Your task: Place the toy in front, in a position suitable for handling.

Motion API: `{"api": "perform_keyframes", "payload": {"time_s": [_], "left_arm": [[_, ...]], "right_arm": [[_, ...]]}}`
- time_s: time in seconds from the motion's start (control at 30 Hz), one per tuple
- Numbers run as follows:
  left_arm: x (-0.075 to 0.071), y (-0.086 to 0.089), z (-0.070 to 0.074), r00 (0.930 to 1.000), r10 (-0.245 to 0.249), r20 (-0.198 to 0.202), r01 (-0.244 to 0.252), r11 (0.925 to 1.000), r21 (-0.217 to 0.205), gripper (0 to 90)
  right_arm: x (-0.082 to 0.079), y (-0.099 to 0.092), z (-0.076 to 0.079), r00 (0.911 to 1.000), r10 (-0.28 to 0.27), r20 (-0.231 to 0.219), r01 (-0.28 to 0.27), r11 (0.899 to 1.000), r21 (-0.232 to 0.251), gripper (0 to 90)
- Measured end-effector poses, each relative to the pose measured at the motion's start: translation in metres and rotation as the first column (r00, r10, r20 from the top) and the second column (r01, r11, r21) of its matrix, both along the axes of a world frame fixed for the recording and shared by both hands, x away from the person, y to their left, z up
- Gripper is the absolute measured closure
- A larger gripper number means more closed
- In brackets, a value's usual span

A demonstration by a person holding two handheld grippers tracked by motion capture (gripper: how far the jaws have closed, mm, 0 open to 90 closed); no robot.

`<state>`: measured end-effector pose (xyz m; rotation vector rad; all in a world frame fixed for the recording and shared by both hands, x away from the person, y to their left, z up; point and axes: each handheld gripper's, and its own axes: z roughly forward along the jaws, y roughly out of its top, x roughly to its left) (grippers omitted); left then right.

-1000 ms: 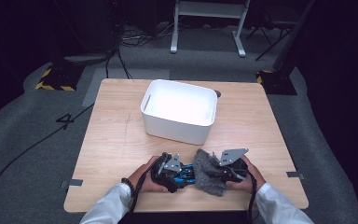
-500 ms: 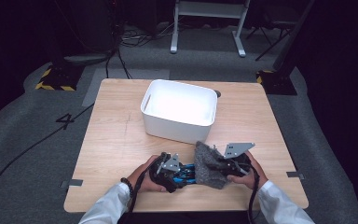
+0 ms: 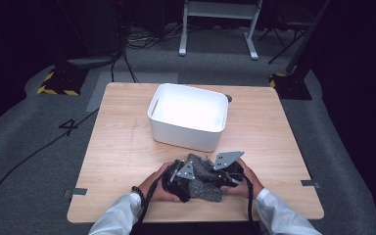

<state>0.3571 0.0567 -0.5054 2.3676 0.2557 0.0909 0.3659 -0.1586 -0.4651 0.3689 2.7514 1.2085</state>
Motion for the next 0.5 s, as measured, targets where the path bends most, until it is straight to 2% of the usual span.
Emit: {"api": "perform_keyframes", "payload": {"time_s": [0.13,0.17,0.3,0.37,0.4,0.5], "left_arm": [[0.0,0.007,0.0,0.9998,0.017,-0.005,-0.017,0.9998,0.004,17.3],[-0.001,0.011,0.0,0.9998,0.019,-0.006,-0.019,0.9998,0.003,17.3],[-0.001,0.009,0.0,0.9997,0.024,0.001,-0.024,0.9997,0.006,15.2],[0.0,0.006,-0.001,0.9993,0.038,-0.005,-0.038,0.9992,0.012,13.3],[0.001,0.003,-0.001,0.9993,0.038,-0.003,-0.038,0.9992,0.013,11.1],[0.001,-0.002,-0.001,0.9994,0.034,-0.001,-0.034,0.9994,0.01,11.7]], "right_arm": [[0.002,-0.007,0.0,1.0,-0.006,-0.001,0.006,1.0,-0.001,74.4],[0.003,-0.015,-0.001,0.9998,-0.016,-0.008,0.016,1.0,0.009,74.4],[0.003,-0.021,-0.003,0.9984,-0.042,-0.038,0.043,0.998,0.037,74.5],[0.003,-0.021,-0.003,0.9985,-0.043,-0.033,0.044,0.998,0.039,74.5],[0.001,-0.019,-0.002,0.999,-0.041,-0.016,0.041,0.999,0.028,74.4],[0.0,-0.017,-0.002,0.9993,-0.036,-0.006,0.037,0.999,0.024,74.4]]}}
